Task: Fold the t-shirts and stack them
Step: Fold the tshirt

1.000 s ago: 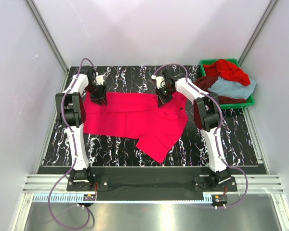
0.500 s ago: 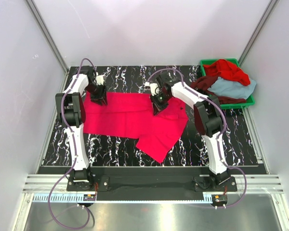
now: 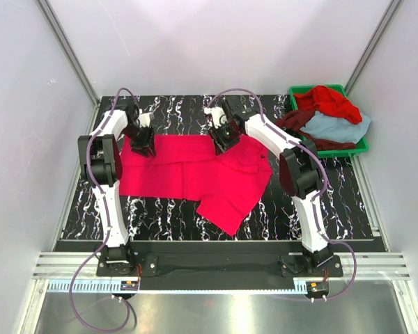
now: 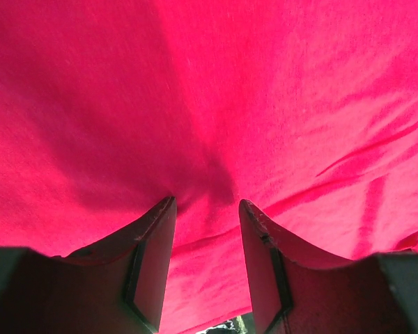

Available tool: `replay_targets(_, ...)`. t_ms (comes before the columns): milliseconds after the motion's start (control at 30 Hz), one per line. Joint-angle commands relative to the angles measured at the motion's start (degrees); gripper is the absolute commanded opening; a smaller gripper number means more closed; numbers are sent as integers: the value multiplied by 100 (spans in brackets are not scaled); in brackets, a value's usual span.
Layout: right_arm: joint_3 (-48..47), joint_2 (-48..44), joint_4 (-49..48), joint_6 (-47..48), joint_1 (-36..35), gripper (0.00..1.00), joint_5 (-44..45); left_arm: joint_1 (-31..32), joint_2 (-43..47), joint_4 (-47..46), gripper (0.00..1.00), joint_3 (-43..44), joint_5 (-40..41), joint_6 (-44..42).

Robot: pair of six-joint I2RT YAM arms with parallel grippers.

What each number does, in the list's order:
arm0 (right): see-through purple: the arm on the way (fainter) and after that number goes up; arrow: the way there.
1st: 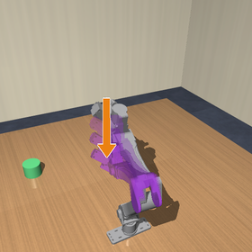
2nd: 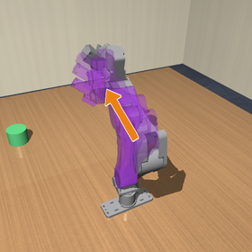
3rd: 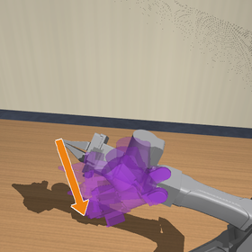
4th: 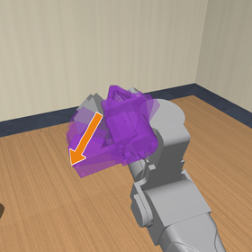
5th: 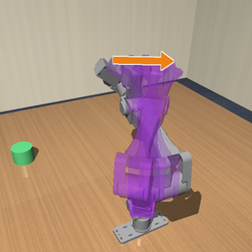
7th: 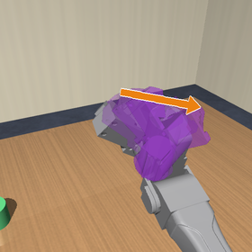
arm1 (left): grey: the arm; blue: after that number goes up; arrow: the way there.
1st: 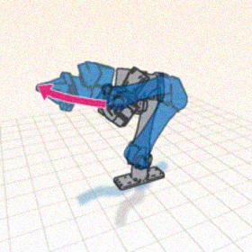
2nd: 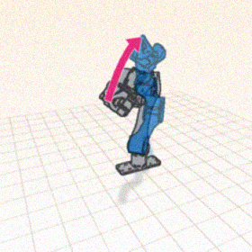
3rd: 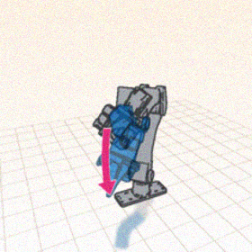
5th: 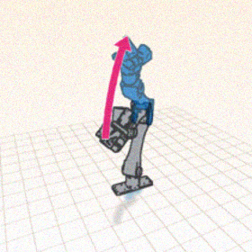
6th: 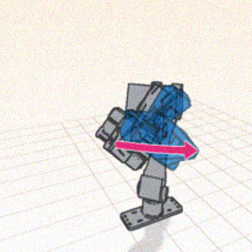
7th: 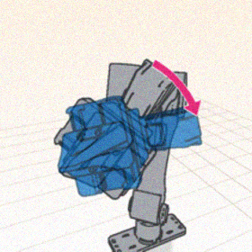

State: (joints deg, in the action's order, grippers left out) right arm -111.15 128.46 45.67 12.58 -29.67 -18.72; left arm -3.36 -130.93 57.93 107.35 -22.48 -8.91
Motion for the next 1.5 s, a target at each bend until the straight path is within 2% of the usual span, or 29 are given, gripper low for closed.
replay_targets(0,-354,108,-321,175,5,50,535,28,375,-36,47,-65,-20,47)
replay_targets(633,-161,530,-471,245,5,50,817,-60,226,8,47,76,25,12)
replay_targets(1067,-3,460,-586,245,93,49,1134,-69,165,-19,47,84,-55,47)
replay_targets(1167,-55,548,-533,228,93,47,1064,-69,165,-10,47,102,-63,38)
replay_targets(1300,-73,522,-498,184,93,31,1011,-69,173,8,47,84,-72,38)
replay_targets(1400,-134,460,-489,122,93,31,1020,-69,165,-19,47,58,-64,38)
replay_targets(1467,-187,408,-428,96,93,37,1002,-69,138,-19,47,67,-81,56)
